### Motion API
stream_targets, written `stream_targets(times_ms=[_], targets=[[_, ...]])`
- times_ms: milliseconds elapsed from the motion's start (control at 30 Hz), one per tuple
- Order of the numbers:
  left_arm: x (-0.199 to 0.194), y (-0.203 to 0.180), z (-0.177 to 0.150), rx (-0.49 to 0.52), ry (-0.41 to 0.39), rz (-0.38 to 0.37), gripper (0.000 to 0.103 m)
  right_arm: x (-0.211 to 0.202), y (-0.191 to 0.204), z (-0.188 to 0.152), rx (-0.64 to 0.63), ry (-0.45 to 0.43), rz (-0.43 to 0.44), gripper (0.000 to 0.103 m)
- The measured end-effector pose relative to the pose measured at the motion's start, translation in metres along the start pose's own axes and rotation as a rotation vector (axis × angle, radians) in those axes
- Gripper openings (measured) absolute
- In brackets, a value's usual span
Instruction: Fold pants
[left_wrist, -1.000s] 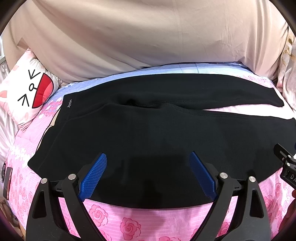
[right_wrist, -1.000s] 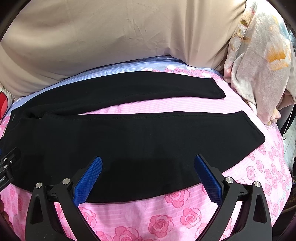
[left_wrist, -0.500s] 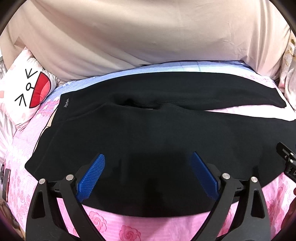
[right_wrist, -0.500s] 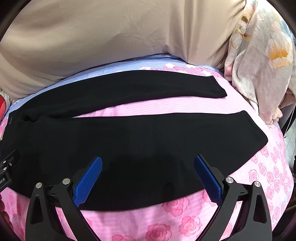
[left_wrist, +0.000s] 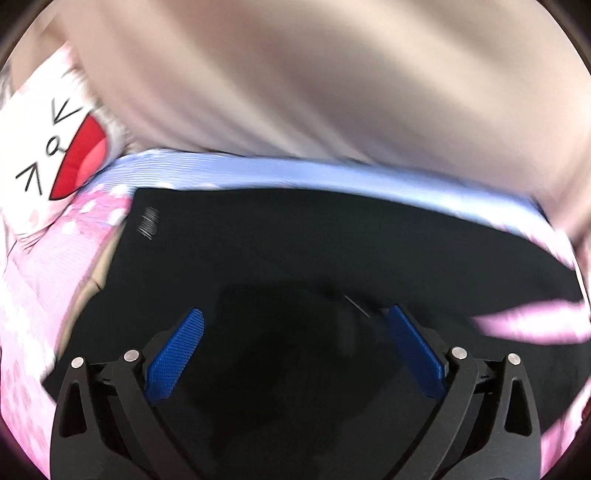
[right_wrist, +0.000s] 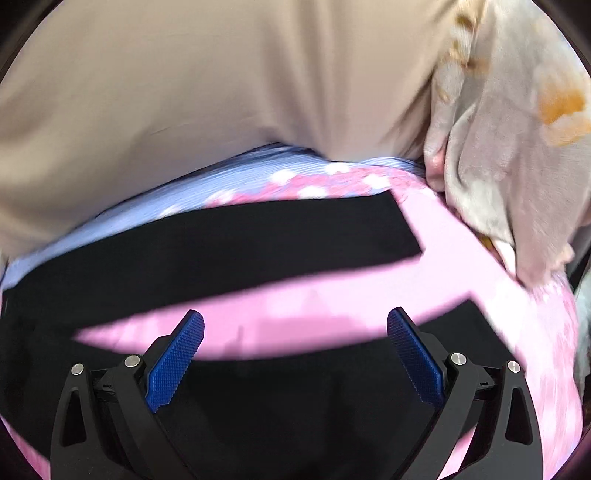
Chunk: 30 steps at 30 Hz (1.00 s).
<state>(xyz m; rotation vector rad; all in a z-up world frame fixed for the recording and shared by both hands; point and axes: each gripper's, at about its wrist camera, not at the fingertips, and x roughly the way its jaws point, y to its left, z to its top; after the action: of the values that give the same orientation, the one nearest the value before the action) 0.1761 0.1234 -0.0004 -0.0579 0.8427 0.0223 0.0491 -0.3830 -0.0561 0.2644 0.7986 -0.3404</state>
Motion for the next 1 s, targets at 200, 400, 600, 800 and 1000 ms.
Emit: stream_targets(times_ms=[200, 400, 600, 800, 1000], targets=[[0.093, 0.113, 0.081, -0.14, 0.097, 0.138, 0.098, 0.092, -0.074, 0.081, 0.036, 0.061, -0.051, 0.097], [0.142, 0.161, 0.105, -0.142, 0.132, 0.225, 0.098, 0.16, -0.098, 0.112, 0.01, 0.139, -0.076, 0.097], [0.178, 0.172, 0.111, -0.138, 0.202, 0.14, 0.098, 0.187, -0.09, 0.121, -0.025, 0.172, -0.041, 0.087], [0.179, 0.177, 0.12, -0.145, 0.194, 0.155, 0.072, 0.186, -0.076, 0.131, -0.04, 0.166, 0.035, 0.02], [0.14, 0.185, 0.129, -0.189, 0.147, 0.127, 0.003, 0.151, -0.068, 0.134, -0.053, 0.084, 0.069, 0.015]])
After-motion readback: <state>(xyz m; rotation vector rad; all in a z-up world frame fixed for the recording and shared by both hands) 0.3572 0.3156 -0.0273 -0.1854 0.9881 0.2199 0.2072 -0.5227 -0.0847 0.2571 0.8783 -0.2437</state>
